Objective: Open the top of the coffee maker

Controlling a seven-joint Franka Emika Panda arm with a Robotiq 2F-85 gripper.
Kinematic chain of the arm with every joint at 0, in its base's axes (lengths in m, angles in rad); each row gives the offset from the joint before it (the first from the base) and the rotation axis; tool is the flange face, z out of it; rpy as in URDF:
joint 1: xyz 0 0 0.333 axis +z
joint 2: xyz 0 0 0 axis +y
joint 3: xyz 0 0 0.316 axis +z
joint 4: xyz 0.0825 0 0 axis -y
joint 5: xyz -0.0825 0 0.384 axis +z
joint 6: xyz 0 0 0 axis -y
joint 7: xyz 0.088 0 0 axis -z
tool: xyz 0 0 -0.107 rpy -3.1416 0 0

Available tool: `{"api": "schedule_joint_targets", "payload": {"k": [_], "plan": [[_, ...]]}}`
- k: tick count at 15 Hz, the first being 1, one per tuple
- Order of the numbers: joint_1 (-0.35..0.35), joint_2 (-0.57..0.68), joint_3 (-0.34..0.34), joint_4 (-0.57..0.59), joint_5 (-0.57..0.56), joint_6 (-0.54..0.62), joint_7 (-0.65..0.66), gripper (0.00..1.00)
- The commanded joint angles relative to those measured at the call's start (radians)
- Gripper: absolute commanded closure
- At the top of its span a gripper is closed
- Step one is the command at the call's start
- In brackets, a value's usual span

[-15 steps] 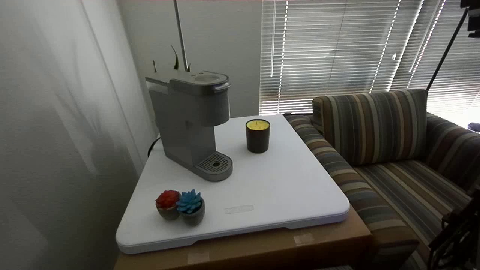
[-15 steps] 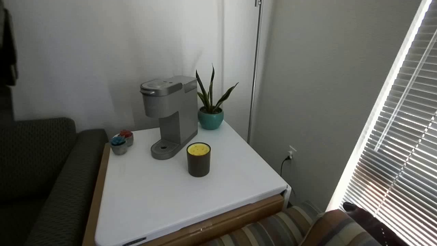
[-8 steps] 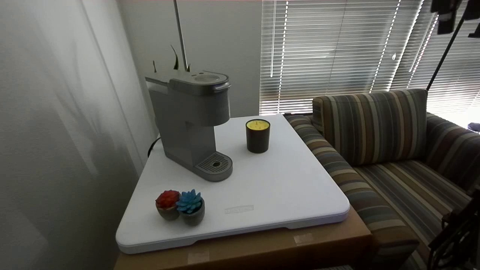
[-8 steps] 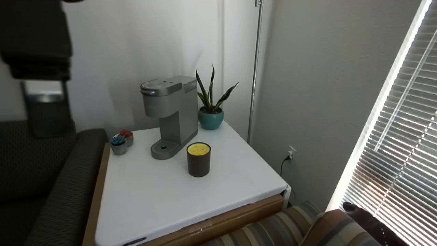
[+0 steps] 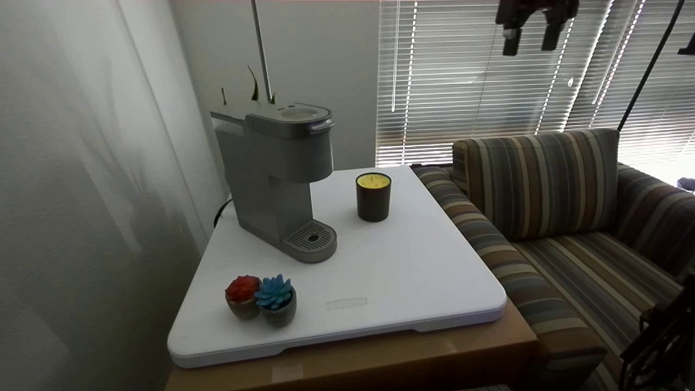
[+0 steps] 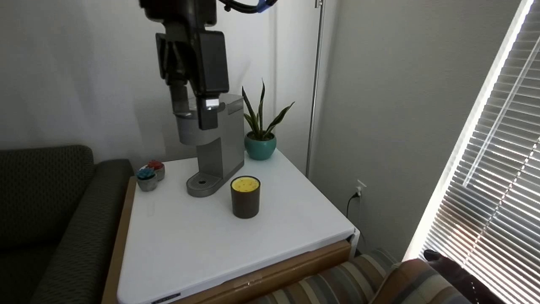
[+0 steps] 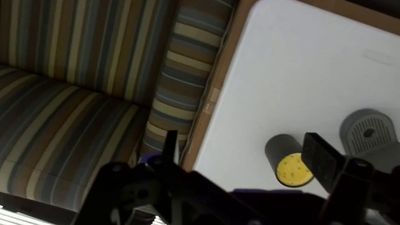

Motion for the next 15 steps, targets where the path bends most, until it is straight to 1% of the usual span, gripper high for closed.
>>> {"api": "schedule_joint_targets", "payload": {"k": [1, 3, 4, 5, 7, 11, 13, 15], "plan": [[0.029, 0.147, 0.003, 0.138, 0.222, 0.059, -0.095, 0.0], [0.038, 0.203, 0.021, 0.195, 0.352, 0.045, -0.132, 0.0], [0.04, 0.227, 0.028, 0.221, 0.386, 0.022, -0.14, 0.0], [0.044, 0.165, 0.019, 0.152, 0.321, 0.05, -0.103, 0.0], [0.049, 0.187, 0.024, 0.168, 0.328, 0.051, -0.101, 0.0], [0.047, 0.177, 0.021, 0.166, 0.328, 0.05, -0.101, 0.0], [0.06, 0.186, 0.029, 0.164, 0.323, 0.064, -0.072, 0.0], [0.079, 0.19, 0.04, 0.151, 0.321, 0.083, -0.016, 0.0]]}}
